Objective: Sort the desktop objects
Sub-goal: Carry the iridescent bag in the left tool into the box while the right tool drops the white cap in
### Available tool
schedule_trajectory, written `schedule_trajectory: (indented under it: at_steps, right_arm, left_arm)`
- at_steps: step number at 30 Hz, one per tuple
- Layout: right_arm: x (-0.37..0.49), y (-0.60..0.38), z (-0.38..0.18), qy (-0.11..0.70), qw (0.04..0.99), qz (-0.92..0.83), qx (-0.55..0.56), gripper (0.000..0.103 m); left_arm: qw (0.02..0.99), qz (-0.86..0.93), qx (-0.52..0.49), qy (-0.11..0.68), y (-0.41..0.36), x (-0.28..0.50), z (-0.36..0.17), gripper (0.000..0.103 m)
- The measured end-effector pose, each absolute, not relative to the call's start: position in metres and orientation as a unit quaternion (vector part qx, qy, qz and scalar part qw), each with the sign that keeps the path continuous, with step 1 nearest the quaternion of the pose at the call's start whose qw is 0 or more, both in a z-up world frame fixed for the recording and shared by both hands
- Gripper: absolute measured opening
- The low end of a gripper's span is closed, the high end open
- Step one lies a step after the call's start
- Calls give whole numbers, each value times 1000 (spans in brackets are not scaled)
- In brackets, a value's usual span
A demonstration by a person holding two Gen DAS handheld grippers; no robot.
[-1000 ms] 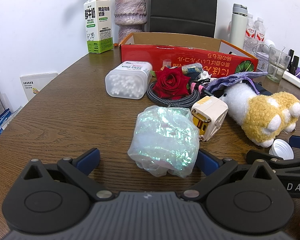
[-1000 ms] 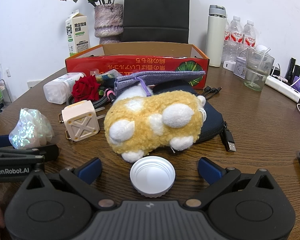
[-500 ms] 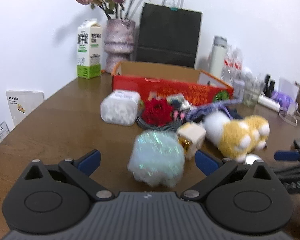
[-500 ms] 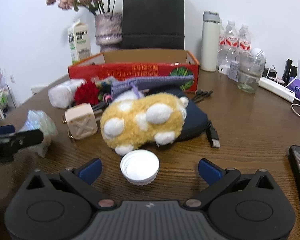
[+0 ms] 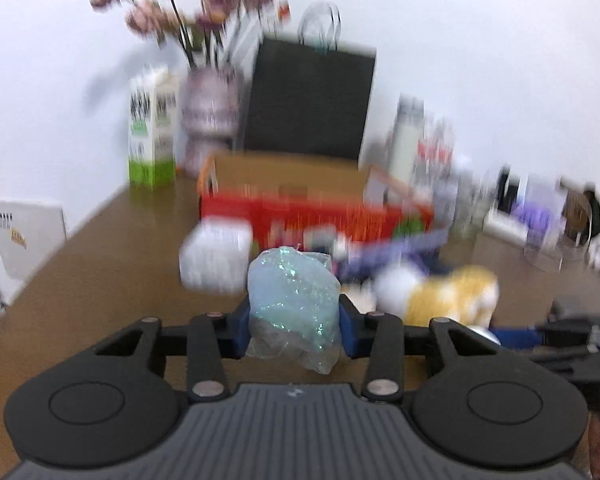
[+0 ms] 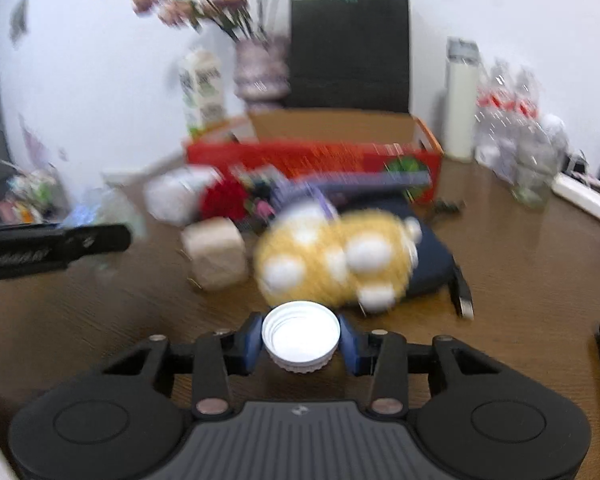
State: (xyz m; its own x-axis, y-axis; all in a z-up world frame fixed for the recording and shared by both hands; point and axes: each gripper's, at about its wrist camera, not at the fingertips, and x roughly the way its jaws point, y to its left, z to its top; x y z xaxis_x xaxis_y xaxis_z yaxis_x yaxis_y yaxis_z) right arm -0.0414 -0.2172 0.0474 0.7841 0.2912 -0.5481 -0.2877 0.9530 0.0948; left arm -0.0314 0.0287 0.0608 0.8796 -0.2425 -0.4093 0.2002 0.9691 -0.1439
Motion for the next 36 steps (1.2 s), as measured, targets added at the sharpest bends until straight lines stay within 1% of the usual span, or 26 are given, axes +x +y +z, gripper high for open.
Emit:
schedule_trajectory:
  at_steps: [4, 7, 9, 12, 14, 16, 20, 23, 28, 29, 30, 31, 32, 33, 34, 36]
  right_arm:
    - [-30, -228, 112, 217, 956, 198, -9, 39]
    - [12, -233, 155, 184, 964, 192, -22, 39]
    - [51, -233, 174, 173, 969, 171, -31, 39]
    - [133, -230, 191, 199, 968, 151, -29, 39]
    - [197, -225, 188, 237, 963, 128, -30, 39]
    - [256, -225, 174, 287, 951, 116, -9, 39]
    - [353, -231, 111, 401, 910, 91, 46, 39]
    - [395, -229, 64, 455, 885, 75, 70, 39]
    - [417, -206, 29, 480, 872, 85, 43, 41]
    - [420, -202, 27, 484, 870, 86, 37, 49]
    - [418, -199, 27, 483, 871, 84, 29, 63]
    - [415, -197, 30, 474, 877, 79, 20, 68]
    - [409, -197, 35, 463, 883, 76, 15, 75]
    - [405, -199, 41, 454, 888, 73, 15, 76]
    - [398, -201, 50, 447, 891, 74, 20, 76]
    - [383, -209, 67, 441, 893, 80, 35, 76]
  left_arm:
    - [969, -129, -68, 202, 41, -1, 98, 43]
    - [969, -133, -71, 198, 44, 50, 131, 43]
    - [966, -137, -71, 206, 42, 93, 147, 44]
    - [959, -124, -56, 249, 28, 173, 156, 44]
    - [954, -105, -35, 280, 16, 227, 152, 43]
    - [939, -84, -41, 331, 10, 281, 139, 43]
    - [912, -46, -39, 406, 3, 352, 95, 43]
    - [895, -33, -12, 444, -6, 374, 68, 44]
    - [887, -46, 9, 459, -12, 382, 56, 60]
    - [887, -41, 10, 459, -12, 383, 56, 66]
    - [888, -37, 8, 458, -10, 382, 58, 69]
    - [889, -37, 2, 455, -6, 380, 60, 70]
    - [890, -37, -5, 454, -4, 377, 64, 73]
    - [891, -35, -13, 453, -2, 375, 69, 78]
    - [891, -33, -20, 452, 1, 370, 75, 80]
    - [892, -30, -32, 450, 6, 359, 87, 90]
